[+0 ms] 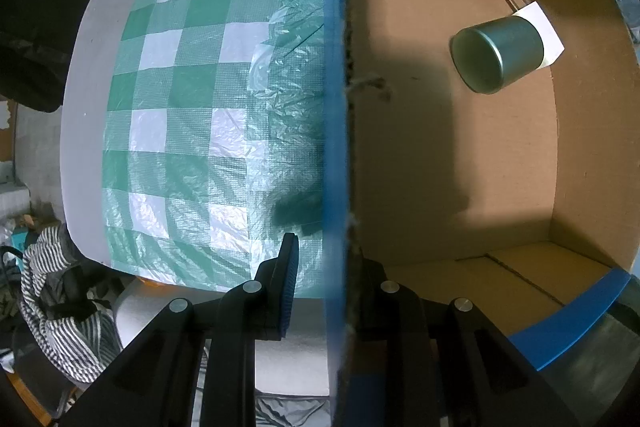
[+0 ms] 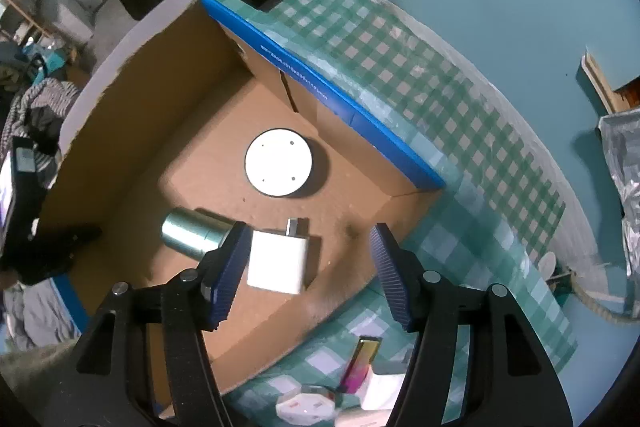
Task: Organize rigid objects
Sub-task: 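Open the right tool to release the charger in the box, then move the right tool to the white pill bottle and grasp it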
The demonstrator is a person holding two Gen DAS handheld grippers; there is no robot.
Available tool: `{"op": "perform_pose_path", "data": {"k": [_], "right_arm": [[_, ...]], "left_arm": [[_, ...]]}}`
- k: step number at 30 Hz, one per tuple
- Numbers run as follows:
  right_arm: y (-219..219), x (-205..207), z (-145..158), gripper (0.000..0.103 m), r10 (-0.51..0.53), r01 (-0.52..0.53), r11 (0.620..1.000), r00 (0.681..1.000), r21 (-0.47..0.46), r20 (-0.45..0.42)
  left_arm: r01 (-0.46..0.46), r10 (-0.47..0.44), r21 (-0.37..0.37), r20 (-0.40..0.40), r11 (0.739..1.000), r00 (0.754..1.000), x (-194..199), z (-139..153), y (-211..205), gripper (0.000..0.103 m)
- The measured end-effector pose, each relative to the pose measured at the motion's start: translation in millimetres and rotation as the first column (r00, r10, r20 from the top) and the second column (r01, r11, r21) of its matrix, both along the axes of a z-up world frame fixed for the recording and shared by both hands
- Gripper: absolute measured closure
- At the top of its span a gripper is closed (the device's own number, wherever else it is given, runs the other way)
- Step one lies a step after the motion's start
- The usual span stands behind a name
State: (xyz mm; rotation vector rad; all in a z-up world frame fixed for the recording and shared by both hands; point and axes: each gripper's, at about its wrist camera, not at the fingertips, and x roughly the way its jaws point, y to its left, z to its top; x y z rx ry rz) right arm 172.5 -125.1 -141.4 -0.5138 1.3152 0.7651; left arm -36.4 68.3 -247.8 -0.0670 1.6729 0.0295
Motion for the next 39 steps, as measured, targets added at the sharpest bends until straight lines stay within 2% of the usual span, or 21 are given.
{"op": "perform_pose_path", "data": {"k": [2, 4, 8, 12, 18, 26, 32, 39], "right_arm": [[-4, -1, 6, 0.039, 0.009, -0.009, 1.000, 1.000, 0.014, 0.007], [-9, -1, 9, 0.032, 0.009, -0.009, 1.000, 1.000, 0.010, 0.022], [-24, 4, 16, 0.031, -0.009, 0.008, 1.000, 0.999, 0.022, 0.037], [-48, 17, 11, 0.030, -0.065, 0.066, 0.998, 0.997, -0.005, 0.042], [-96, 47, -12, 0.029, -0.199, 0.199, 0.978, 0.980, -0.056, 0.007], [-147, 72, -48, 0.028, -0.365, 0.358, 0.927, 0.930, -0.114, -0.044], [-163, 77, -78, 0.028, -0.428, 0.413, 0.897, 0.900, -0.158, -0.081], [-168, 79, -98, 0.028, -0.465, 0.446, 0.877, 0.882, -0.181, -0.079]], "left_arm": [[0.000, 0.000, 0.001, 0.000, 1.000, 1.000, 0, -1, 0, 0.080], [0.000, 0.000, 0.002, 0.000, 1.000, 1.000, -1, -1, -1, 0.080], [-0.006, 0.006, 0.003, -0.003, 1.000, 1.000, 0, -1, -2, 0.080], [-0.008, 0.008, 0.005, -0.004, 1.000, 1.000, -1, 0, 0, 0.080], [-0.007, 0.007, 0.006, -0.003, 1.000, 1.000, -1, 1, -2, 0.080], [-0.006, 0.006, 0.008, -0.002, 1.000, 1.000, 0, 0, -2, 0.080], [-0.002, 0.002, 0.011, -0.005, 1.000, 1.000, 0, 1, -2, 0.080], [-0.006, 0.006, 0.009, -0.003, 1.000, 1.000, -1, 2, -3, 0.080]]}}
